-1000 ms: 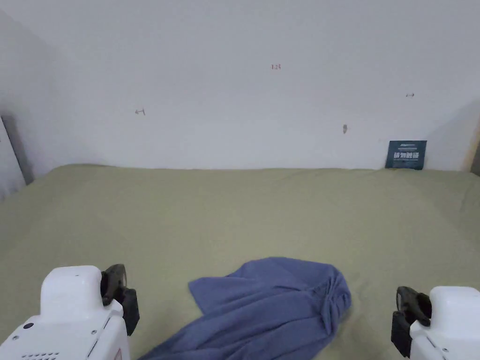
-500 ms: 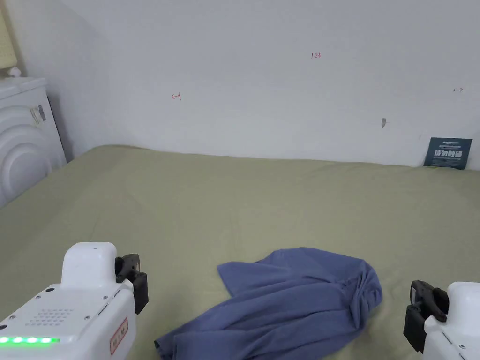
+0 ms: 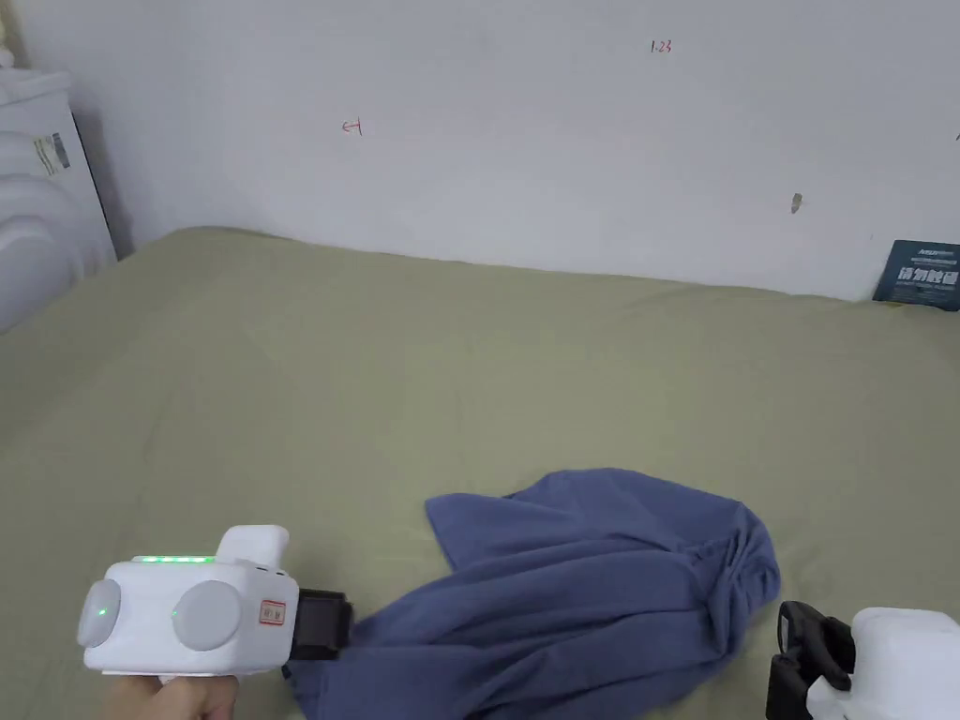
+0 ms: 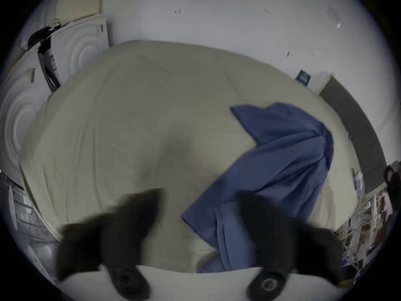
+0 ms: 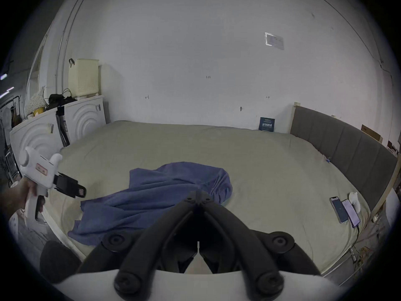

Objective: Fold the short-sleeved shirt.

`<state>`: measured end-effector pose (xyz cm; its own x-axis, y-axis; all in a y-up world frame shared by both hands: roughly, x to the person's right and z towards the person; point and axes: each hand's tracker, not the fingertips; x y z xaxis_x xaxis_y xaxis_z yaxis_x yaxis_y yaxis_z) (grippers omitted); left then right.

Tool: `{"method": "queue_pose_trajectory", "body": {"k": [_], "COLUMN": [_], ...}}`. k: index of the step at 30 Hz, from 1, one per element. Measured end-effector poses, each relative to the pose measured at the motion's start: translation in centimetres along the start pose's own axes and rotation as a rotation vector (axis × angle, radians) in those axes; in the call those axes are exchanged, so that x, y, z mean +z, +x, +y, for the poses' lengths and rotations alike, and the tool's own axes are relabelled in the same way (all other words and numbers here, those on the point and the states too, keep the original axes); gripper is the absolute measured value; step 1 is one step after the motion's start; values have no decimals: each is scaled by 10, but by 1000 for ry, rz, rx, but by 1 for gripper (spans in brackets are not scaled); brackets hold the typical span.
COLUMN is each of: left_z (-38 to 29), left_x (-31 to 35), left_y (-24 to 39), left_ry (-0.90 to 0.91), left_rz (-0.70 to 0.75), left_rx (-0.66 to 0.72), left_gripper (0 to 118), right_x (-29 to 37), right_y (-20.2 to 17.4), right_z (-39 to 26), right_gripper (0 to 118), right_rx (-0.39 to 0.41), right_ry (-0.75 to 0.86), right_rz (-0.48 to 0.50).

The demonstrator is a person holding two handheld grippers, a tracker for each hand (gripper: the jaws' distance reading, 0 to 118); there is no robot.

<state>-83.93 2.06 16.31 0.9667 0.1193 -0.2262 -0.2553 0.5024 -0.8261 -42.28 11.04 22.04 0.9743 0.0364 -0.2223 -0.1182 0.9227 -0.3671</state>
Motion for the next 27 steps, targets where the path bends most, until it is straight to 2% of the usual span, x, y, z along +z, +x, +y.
{"method": "queue_pose_trajectory", "body": {"k": [7, 8, 10, 12, 14, 16, 20, 27], "left_z": [-2, -3, -2, 2, -3, -1, 4, 8], "left_x": [-71, -74, -67, -56, -37, -37, -39, -42], "left_y": [3, 3, 9, 16, 29, 33, 17, 3], "left_ry": [-176, -154, -127, -104, -99, -104, -94, -77], "left_rz": [113, 109, 128, 69, -17, 49, -1, -35], "left_rx": [-52, -51, -93, -129, -135, -178, -111, -113], "left_gripper": [111, 106, 103, 63, 1, 1, 1, 1], "right_x": [-8, -7, -7, -7, -9, -8, -10, -51], "right_y": [4, 5, 6, 9, 11, 14, 26, 63], "right_z": [-7, -8, -10, -13, -14, -15, -18, -18], "right_gripper": [1, 1, 1, 1, 1, 1, 1, 1], "right_rx": [3, 0, 3, -1, -17, -23, -40, -65], "right_ry": [-29, -33, -43, -47, -60, -63, -89, -163], "right_rz": [9, 10, 8, 7, 10, 9, -3, -57]}}
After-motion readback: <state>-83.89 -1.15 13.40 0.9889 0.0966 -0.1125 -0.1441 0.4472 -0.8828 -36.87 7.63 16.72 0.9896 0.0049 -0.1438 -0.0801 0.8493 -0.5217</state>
